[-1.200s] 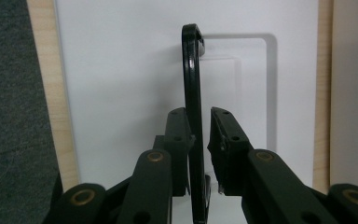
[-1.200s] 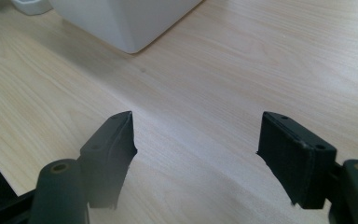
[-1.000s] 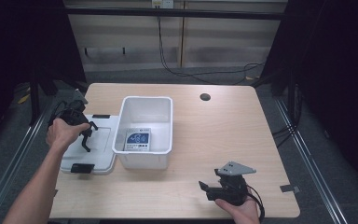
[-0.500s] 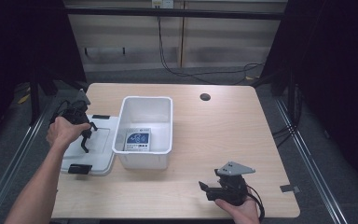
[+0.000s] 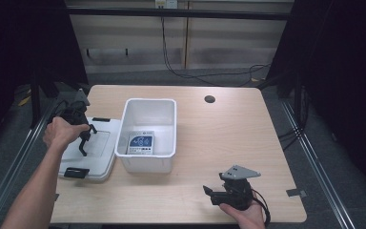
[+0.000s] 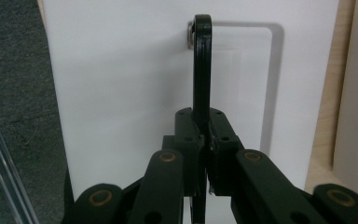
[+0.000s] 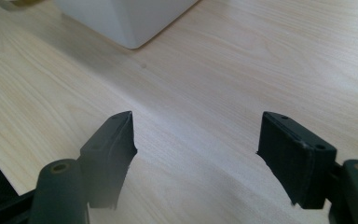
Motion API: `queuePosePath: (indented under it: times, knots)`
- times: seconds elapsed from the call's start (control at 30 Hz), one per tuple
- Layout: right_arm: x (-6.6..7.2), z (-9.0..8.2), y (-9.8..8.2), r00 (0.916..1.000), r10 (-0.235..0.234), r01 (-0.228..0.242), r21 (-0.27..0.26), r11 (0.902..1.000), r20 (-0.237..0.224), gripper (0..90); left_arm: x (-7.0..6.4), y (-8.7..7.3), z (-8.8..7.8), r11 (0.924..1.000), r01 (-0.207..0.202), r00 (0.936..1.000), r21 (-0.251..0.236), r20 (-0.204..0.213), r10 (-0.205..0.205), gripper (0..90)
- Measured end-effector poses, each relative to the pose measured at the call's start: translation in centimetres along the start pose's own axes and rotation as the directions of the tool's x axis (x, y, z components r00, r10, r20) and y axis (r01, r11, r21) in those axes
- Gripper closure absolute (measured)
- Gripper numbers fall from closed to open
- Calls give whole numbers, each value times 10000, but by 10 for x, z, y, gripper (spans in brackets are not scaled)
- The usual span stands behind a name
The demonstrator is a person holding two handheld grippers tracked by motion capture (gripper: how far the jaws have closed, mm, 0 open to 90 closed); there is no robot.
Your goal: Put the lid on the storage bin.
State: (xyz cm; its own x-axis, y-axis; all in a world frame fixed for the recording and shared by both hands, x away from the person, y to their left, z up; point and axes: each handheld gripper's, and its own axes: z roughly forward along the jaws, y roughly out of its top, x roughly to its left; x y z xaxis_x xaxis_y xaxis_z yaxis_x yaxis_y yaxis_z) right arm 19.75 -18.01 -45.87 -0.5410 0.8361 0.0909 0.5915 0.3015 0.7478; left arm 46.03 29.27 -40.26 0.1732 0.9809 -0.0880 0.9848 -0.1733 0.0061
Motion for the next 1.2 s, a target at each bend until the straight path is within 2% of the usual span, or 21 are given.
queuePosePath:
  times: [0.03,0.3,0.53,0.7,0.8,0.83,0.87,1.0,1.03,1.2]
  knots:
    - [1,0,0,10000,11,-11,21,10000,-7,265,1,-2,-3,9999,122,9999,-99,-31,-123,849]
    - [1,1,0,10000,-11,11,57,10000,3,266,10,-8,-22,9993,270,9996,-269,2,-270,849]
    - [1,1,0,10000,-92,92,32,10000,-1,266,16,-13,-32,9995,198,9998,-229,-71,-200,849]
    - [1,1,0,9999,-104,104,63,9999,3,266,18,-15,-39,9998,110,9999,-185,-68,-112,849]
    - [1,1,0,10000,-84,84,46,10000,-23,266,18,-16,-42,9994,209,9998,-290,-68,-211,849]
    - [1,1,0,10000,-93,93,57,9999,-6,266,18,-17,-43,9996,203,9998,-185,28,-202,849]
    - [1,2,0,9999,-106,106,53,9999,-13,266,17,-17,-44,9992,309,9995,-254,-9,-309,849]
    - [1,1,0,10000,-88,88,79,9999,-8,266,17,-18,-52,9994,274,9996,-218,-28,-275,850]
    - [1,2,0,9999,-105,105,75,9999,-14,266,17,-19,-53,9992,239,9996,-318,-154,-244,849]
    - [1,2,0,9999,-110,110,92,9999,-20,265,18,-19,-58,9997,170,9999,-195,9,-169,849]
